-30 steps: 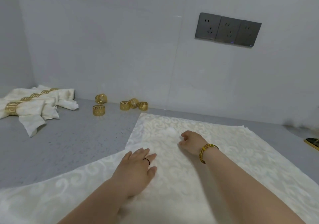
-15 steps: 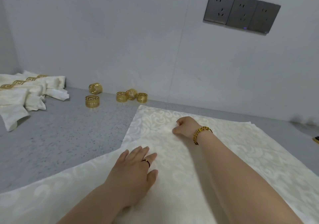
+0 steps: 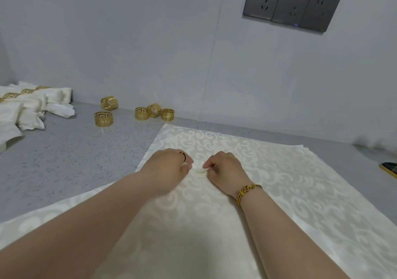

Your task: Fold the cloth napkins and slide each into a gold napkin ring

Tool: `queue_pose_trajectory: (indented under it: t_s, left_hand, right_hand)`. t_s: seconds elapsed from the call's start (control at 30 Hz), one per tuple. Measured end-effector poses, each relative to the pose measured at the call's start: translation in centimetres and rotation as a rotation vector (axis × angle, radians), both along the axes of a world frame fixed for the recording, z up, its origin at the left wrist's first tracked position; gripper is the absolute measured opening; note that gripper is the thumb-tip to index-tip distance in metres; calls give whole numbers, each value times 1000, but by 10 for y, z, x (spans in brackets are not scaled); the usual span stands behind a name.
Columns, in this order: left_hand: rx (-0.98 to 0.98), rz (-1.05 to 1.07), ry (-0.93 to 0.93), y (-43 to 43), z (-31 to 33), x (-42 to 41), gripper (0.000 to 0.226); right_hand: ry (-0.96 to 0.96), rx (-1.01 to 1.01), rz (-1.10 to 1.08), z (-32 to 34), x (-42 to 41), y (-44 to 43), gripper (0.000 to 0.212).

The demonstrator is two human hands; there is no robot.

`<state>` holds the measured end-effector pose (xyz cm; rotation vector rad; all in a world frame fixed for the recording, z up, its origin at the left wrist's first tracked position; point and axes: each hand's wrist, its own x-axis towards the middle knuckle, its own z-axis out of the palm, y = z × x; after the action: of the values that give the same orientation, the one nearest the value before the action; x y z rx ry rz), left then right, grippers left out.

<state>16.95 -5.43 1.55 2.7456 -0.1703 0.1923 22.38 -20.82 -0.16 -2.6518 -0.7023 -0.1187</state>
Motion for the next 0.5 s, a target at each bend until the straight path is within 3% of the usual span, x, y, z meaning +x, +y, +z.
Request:
queue_pose_trajectory:
  t_s: [0.13,0.27,0.43,0.5]
  left_hand:
    - [-129,85,51,-4,-5,34,33]
    - [33,62,179,1,-5,57,36]
    - [63,16,214,3,3,67,25]
    - [101,-2,204,2,5,68,23]
  right_hand:
    - [26,-8,16,1,2,-1,28]
    - [77,-5,-3,4,8,-4,31]
    - [33,-8,-45,-2,12,-1,23]
    - [78,20,-73,-3,14,-1,38]
